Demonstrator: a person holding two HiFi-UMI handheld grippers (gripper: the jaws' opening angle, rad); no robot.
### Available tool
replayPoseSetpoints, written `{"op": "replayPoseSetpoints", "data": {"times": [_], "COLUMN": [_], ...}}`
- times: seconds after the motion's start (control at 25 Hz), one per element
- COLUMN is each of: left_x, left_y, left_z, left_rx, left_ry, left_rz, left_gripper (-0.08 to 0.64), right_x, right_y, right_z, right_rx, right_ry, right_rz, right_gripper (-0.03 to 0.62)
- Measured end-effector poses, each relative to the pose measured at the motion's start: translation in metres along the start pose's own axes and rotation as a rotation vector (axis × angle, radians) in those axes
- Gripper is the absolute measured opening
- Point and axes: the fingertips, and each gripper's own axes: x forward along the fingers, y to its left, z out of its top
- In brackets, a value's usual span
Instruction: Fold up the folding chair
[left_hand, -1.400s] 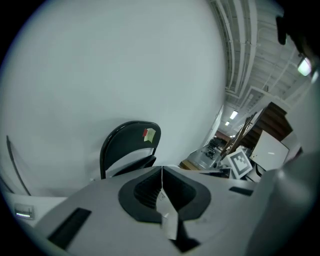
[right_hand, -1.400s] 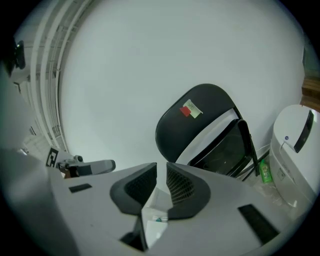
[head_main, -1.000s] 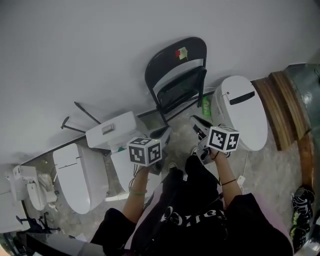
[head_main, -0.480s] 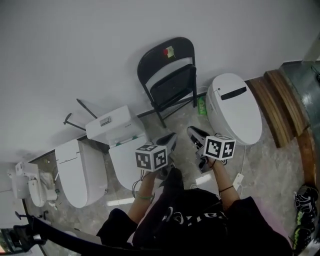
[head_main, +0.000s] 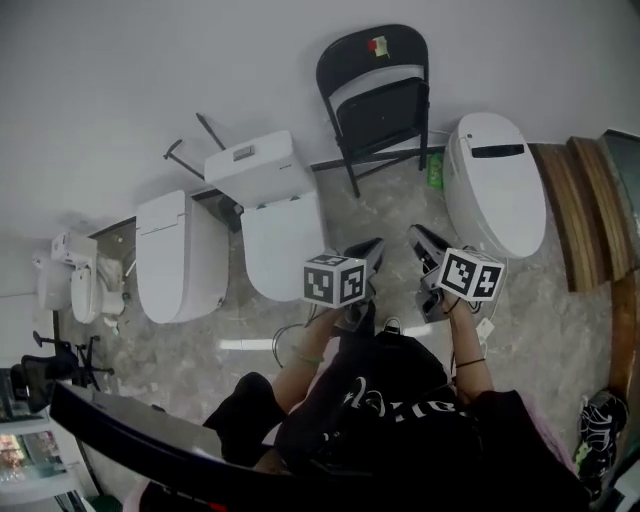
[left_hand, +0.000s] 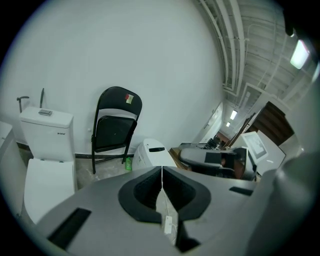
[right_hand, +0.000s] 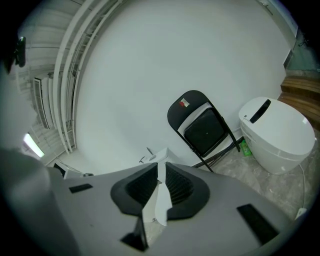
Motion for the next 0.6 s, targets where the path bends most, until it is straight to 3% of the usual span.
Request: {"op": "replayPoseSetpoints", "data": {"times": [0.28, 0.6], "left_x": [-0.046, -0.111], "left_y": [0.007, 0.032], "left_z": [-0.022, -0.039], "left_rx": [-0.020, -0.006], "left_ry": [-0.020, -0.052], "left_rz": [0.030, 0.006], "left_gripper": [0.008, 0.008], "right_x": [-0.007, 0.007], "right_y": [0.035, 0.091], "right_z": [-0.034, -0.075], "right_rx": [-0.014, -0.020], "right_ry": [0.010, -0.004], "right_rz": [0.019, 0.021], "right_gripper": [0.057, 0.057]}}
